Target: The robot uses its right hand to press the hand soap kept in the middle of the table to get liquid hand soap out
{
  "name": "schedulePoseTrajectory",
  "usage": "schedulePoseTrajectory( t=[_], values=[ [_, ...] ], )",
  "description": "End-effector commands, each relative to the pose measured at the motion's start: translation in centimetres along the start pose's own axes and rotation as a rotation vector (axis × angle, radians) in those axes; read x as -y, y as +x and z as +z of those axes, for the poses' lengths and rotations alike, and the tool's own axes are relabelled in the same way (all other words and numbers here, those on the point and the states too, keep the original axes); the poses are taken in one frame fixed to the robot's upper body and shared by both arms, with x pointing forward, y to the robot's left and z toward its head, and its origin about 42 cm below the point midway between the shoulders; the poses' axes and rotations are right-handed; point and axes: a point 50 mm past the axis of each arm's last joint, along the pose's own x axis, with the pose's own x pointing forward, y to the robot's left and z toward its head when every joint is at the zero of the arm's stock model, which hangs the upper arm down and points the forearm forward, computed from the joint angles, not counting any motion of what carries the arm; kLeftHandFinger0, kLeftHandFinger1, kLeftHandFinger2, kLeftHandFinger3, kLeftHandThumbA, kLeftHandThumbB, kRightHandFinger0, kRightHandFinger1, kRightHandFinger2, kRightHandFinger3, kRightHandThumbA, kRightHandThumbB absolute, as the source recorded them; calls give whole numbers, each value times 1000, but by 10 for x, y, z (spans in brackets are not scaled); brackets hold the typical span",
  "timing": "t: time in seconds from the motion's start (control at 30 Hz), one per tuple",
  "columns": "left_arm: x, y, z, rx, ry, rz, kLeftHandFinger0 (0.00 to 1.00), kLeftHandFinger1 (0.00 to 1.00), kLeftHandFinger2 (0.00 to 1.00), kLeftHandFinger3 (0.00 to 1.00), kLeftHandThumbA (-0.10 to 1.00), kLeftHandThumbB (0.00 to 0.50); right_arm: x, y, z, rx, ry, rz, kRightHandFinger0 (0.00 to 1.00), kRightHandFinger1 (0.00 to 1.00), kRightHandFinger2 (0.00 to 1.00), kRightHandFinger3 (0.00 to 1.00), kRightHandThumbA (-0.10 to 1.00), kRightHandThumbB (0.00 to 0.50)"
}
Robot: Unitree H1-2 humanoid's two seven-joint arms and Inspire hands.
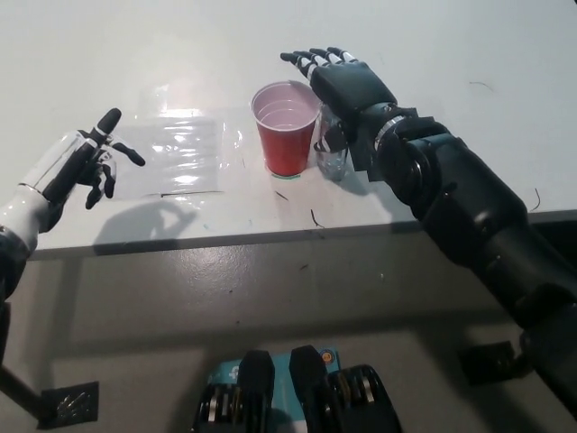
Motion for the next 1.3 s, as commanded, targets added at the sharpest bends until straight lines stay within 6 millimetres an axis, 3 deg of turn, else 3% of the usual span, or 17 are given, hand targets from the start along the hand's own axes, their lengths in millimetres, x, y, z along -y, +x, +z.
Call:
schedulePoseTrajectory(
  t=[0.0, 0.07, 0.27, 0.3, 0.4, 0.5, 0.7, 1.1, 1.27],
  values=[
    [-18, 6, 27, 91, 58, 17, 70, 41, 118, 341, 990, 72, -107, -35, -26, -115, 76, 339, 1000, 1000, 1000, 1000, 1000, 500],
    [-18, 6, 27, 85, 49, 17, 75, 49, 126, 348, 982, 80, -108, -35, -25, -118, 83, 338, 1000, 1000, 1000, 1000, 1000, 500],
    [-19, 9, 32, 101, 69, 16, 39, 20, 101, 331, 973, 27, -105, -32, -20, -116, 89, 321, 1000, 1000, 1000, 1000, 1000, 500],
    [-19, 9, 31, 103, 73, 14, 41, 21, 101, 332, 980, 52, -106, -32, -20, -116, 88, 322, 1000, 1000, 1000, 1000, 1000, 500],
    [-19, 9, 32, 100, 77, 5, 44, 26, 113, 347, 1000, 50, -109, -33, -22, -125, 83, 328, 1000, 1000, 1000, 1000, 1000, 500],
    [-21, 10, 34, 101, 78, 1, 63, 37, 125, 357, 1000, 79, -111, -35, -23, -129, 88, 336, 1000, 1000, 1000, 1000, 1000, 500],
    [-23, 13, 38, 108, 84, 1, 35, 17, 114, 355, 1000, 65, -118, -36, -25, -135, 96, 365, 1000, 1000, 1000, 1000, 1000, 500],
    [-24, 12, 38, 104, 84, 8, 70, 35, 127, 372, 1000, 82, -141, -46, -25, -124, 118, 402, 1000, 1000, 1000, 1000, 1000, 500],
    [-21, 8, 32, 91, 80, 1, 66, 26, 117, 360, 1000, 79, -138, -47, -28, -134, 135, 398, 1000, 1000, 1000, 1000, 1000, 500]
  ],
)
